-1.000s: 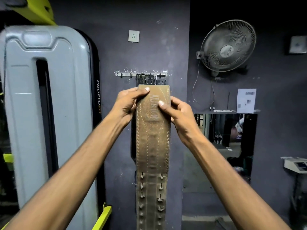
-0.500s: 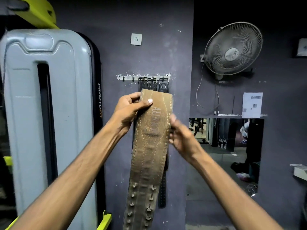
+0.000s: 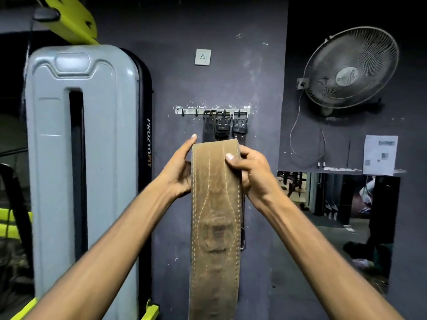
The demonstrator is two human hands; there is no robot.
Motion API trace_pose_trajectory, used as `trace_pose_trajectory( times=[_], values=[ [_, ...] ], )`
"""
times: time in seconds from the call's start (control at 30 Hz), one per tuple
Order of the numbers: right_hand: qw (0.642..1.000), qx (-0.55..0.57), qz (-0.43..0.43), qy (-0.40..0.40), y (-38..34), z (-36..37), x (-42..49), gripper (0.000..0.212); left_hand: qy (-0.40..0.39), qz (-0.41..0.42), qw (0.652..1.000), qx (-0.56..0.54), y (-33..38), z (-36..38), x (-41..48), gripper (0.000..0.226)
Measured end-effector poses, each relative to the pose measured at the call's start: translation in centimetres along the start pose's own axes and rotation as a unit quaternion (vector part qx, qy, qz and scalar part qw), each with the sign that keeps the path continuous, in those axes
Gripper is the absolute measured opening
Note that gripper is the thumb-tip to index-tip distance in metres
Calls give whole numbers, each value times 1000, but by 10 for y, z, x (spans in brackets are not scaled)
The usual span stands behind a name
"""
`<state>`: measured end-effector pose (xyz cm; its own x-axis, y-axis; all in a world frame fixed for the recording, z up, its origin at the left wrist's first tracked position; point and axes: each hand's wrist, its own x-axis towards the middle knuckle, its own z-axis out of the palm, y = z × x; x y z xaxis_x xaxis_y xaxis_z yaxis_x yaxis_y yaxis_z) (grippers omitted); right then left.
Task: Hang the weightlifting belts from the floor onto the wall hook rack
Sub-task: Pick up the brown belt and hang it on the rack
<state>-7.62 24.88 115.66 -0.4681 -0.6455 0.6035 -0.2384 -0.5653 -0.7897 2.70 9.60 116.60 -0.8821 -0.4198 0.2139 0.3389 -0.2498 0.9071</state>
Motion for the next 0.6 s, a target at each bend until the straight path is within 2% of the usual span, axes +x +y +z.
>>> trace_pose_trajectory(
  times=[0.1, 0.2, 0.23, 0.3, 0.37, 0.4, 0.43, 0.53, 0.6],
  values=[
    [999, -12, -12, -43, 5, -17, -10, 36, 14, 21, 1000, 9, 9, 12, 12, 55],
    [996, 4, 63, -63, 6, -36, -6, 38, 16, 68, 997, 39, 10, 23, 19, 10],
    [993, 15, 103, -61, 5, -38, -1, 40, 15, 85, 994, 59, 8, 24, 19, 6],
    [986, 23, 163, -37, 4, -40, 16, 60, 3, 113, 988, 103, 0, 25, 20, 17],
    [984, 45, 172, 3, 9, -35, 38, 81, 0, 128, 980, 153, -10, 18, 26, 37],
    [983, 53, 176, 30, 12, -32, 48, 81, 0, 132, 976, 170, -16, 12, 30, 43],
    [981, 55, 180, 47, 16, -28, 58, 72, -1, 139, 974, 178, -20, 4, 34, 45],
    [982, 36, 168, 79, 37, -19, 84, 21, -13, 142, 974, 179, -32, -23, 48, 44],
    [986, 18, 141, 87, 58, -17, 96, 14, -2, 106, 978, 180, -33, -40, 58, 39]
  ],
)
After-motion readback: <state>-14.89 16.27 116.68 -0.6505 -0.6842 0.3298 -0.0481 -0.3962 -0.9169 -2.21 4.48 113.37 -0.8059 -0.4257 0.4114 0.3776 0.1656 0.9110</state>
